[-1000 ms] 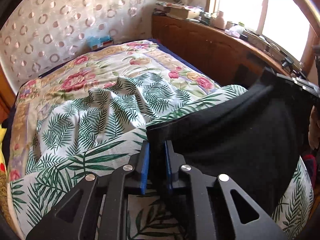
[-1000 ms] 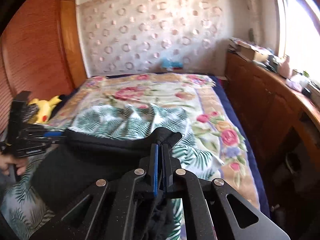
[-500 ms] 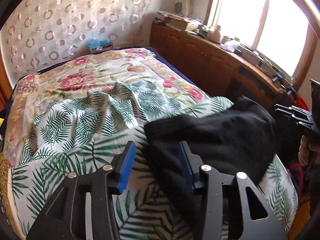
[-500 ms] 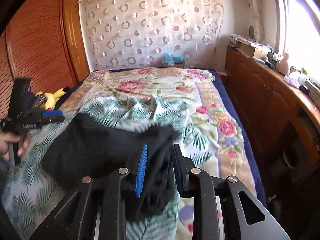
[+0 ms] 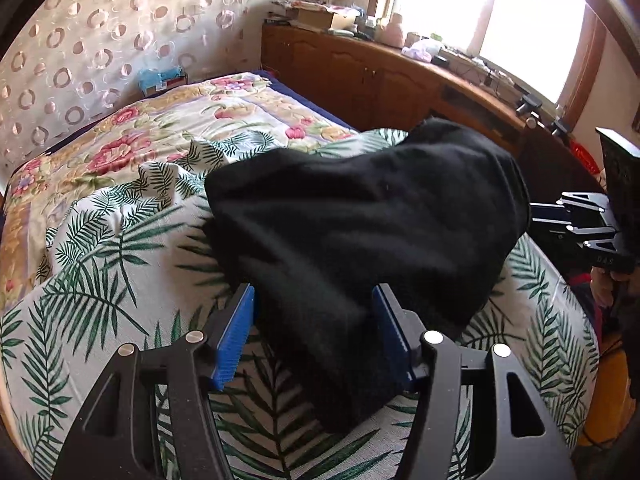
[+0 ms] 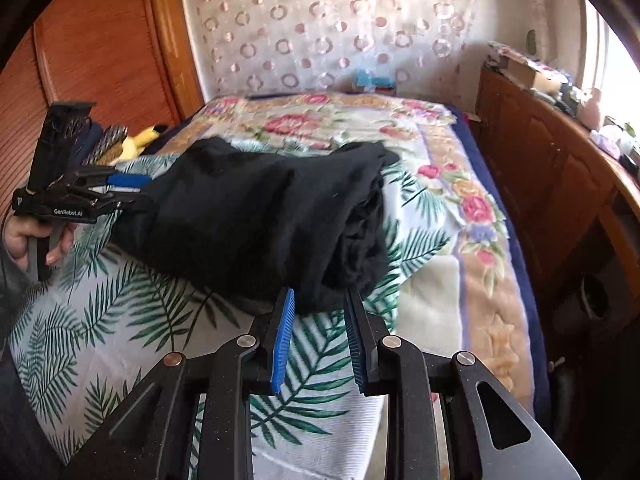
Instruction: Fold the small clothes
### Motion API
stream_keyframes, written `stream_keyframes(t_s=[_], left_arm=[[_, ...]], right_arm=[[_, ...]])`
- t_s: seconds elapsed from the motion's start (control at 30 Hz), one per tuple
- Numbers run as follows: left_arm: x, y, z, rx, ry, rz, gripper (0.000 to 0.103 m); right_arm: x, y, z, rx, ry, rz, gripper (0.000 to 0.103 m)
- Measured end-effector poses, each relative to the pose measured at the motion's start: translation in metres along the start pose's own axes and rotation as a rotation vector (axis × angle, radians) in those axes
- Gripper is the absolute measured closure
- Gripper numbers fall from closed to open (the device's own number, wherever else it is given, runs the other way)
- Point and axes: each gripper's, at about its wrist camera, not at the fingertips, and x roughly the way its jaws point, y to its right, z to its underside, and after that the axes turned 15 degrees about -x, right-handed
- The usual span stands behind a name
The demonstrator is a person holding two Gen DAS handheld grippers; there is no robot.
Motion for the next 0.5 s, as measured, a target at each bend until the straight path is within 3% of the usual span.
stream_keyframes(t_s=[0.2, 0.23, 0.3, 0.37, 0.5], left_arm=[[0.008, 0.001, 0.005, 0.003, -0.013, -0.038, 0.042], [0.009, 0.001, 0.005, 0.006, -0.011, -0.051, 0.042], [0.01, 0.003, 0.006, 0.018, -0.004, -0.072, 0.042], [0.011, 0.004, 0.007, 0.027, -0.004, -0.085, 0.042], [0.012, -0.002, 0.004, 0.01, -0.009, -0.083, 0.04]], right_arm=[[0.014, -0.001, -0.006, -0.093, -0.039, 0.004, 0.078], [0.012, 0.0, -0.007, -0.107, -0.033, 0.004, 0.089], [0.009, 0.004, -0.009, -0.138, -0.037, -0.002, 0.096], [0.004, 0.006, -0.007, -0.145, -0.04, -0.01, 0.1], [-0.013, 0.025, 0.0, -0.071, -0.028, 0.057, 0.101]])
